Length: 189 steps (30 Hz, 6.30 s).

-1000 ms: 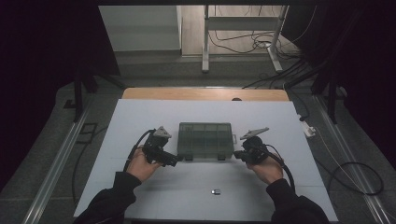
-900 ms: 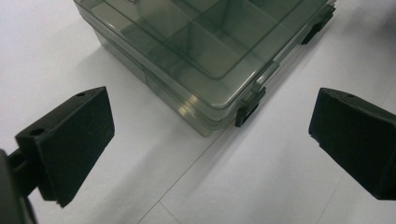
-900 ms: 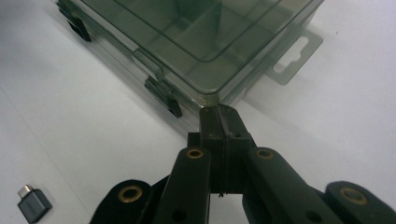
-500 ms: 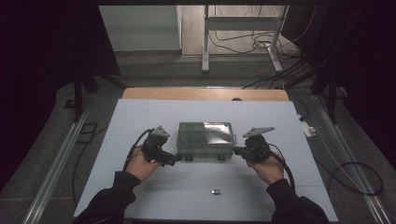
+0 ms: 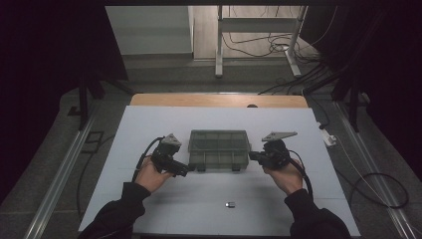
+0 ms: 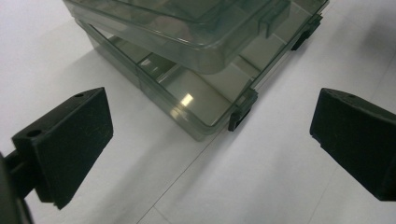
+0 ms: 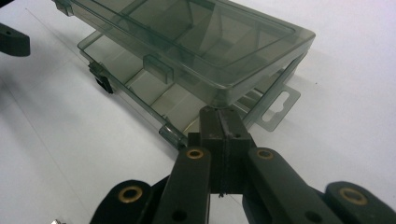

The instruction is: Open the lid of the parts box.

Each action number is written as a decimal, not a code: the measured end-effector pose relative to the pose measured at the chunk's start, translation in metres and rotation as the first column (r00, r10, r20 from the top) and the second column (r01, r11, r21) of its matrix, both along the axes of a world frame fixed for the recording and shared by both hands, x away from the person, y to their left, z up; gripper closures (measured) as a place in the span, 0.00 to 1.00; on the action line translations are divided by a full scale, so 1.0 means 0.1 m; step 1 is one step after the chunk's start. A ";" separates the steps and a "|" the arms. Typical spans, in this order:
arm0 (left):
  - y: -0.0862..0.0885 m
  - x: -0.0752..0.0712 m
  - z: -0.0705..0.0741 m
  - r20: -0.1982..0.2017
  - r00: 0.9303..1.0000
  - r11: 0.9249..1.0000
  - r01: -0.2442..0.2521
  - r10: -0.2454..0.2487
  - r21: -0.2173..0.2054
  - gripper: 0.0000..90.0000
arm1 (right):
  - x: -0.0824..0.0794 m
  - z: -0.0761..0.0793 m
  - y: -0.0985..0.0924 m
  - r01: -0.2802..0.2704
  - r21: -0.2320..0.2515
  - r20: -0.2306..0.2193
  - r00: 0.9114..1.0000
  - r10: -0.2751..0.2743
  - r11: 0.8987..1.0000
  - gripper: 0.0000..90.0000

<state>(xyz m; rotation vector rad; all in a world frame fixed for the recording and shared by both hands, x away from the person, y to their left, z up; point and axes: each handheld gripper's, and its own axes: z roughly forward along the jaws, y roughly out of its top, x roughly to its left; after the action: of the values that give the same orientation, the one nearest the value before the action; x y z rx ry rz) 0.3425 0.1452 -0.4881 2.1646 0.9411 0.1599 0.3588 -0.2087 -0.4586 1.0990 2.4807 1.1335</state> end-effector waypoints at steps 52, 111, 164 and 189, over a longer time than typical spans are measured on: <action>-0.26 0.08 0.01 0.015 0.997 0.997 0.073 -0.073 0.008 0.82 | 0.33 0.28 0.12 0.036 0.066 0.085 0.996 -0.042 0.997 0.99; -0.57 0.16 -0.16 0.050 0.992 0.993 0.111 -0.114 0.051 0.99 | 0.81 0.25 0.30 0.083 0.069 0.101 0.991 -0.089 0.994 0.99; -0.58 0.17 -0.16 0.036 0.993 0.993 0.109 -0.111 0.050 0.99 | 1.28 0.15 0.37 0.144 0.064 0.090 0.985 -0.149 0.988 0.98; -0.43 0.16 -0.01 0.050 0.997 0.998 0.049 -0.051 0.040 0.69 | 0.99 0.19 0.41 0.092 0.009 0.076 0.993 -0.092 0.996 0.73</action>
<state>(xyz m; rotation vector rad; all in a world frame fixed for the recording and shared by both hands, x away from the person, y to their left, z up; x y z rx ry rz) 0.3587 0.1020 -0.4890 2.2071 0.8614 0.2095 0.4574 -0.1681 -0.4395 1.1370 2.3455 1.1353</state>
